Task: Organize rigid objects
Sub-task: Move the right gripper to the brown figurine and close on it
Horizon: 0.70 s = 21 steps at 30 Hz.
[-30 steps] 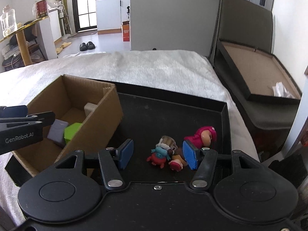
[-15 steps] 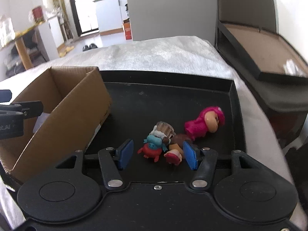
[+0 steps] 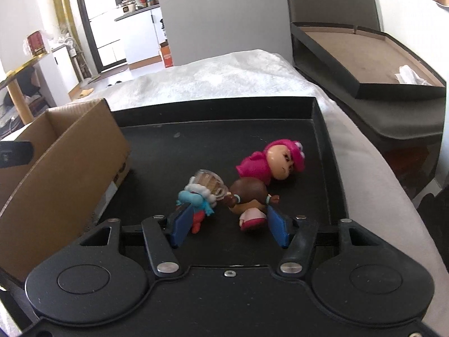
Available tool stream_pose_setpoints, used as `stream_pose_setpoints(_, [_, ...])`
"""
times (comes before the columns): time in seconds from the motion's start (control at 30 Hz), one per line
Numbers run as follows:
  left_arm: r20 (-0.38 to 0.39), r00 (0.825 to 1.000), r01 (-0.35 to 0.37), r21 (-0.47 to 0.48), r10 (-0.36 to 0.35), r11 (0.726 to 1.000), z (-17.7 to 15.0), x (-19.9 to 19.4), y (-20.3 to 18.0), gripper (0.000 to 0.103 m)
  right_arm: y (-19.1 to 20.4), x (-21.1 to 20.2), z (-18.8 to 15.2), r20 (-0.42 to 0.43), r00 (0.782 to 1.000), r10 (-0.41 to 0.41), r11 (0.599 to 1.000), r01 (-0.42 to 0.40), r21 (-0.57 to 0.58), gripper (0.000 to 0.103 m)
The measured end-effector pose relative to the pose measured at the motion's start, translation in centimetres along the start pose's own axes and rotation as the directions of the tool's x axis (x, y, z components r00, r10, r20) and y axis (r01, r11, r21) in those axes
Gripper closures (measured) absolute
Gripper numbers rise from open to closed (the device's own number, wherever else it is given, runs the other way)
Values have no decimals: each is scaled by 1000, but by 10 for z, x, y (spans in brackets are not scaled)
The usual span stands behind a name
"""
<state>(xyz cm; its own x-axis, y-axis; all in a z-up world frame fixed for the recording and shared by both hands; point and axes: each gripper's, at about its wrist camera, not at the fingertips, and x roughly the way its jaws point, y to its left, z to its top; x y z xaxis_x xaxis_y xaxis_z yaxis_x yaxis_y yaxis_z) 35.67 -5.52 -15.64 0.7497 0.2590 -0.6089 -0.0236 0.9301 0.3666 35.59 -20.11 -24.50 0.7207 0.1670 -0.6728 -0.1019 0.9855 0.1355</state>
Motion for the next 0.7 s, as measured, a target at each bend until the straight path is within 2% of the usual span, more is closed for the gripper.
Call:
stream_pose_setpoints(0.1, [-1, 1000, -2, 11, 2, 1000, 0, 0, -2, 25, -5, 3, -4, -12, 1000, 7, 999, -7, 35, 46])
stream_pose_setpoints(0.23, [2, 1000, -2, 20, 2, 1000, -1, -1, -5, 25, -8, 2, -4, -18, 999, -37, 999, 37, 13, 47])
stream_pose_setpoints(0.3, [-2, 1000, 0, 25, 0, 1000, -2, 0, -7, 25, -11, 2, -3, -23, 999, -25, 999, 26, 33, 47])
stream_pose_setpoints(0.47, [-2, 1000, -3, 38, 3, 999, -3, 1, -10, 25, -7, 6, -1, -32, 999, 5, 1000, -6, -31, 47])
stream_pose_setpoints(0.53, [-3, 1000, 0, 36, 0, 999, -2, 2, -10, 25, -11, 8, 2, -27, 1000, 0, 999, -1, -43, 53])
stream_pose_setpoints(0.7, [1, 1000, -2, 38, 2, 999, 1, 3, -9, 25, -26, 11, 6, -20, 999, 45, 999, -45, -29, 79])
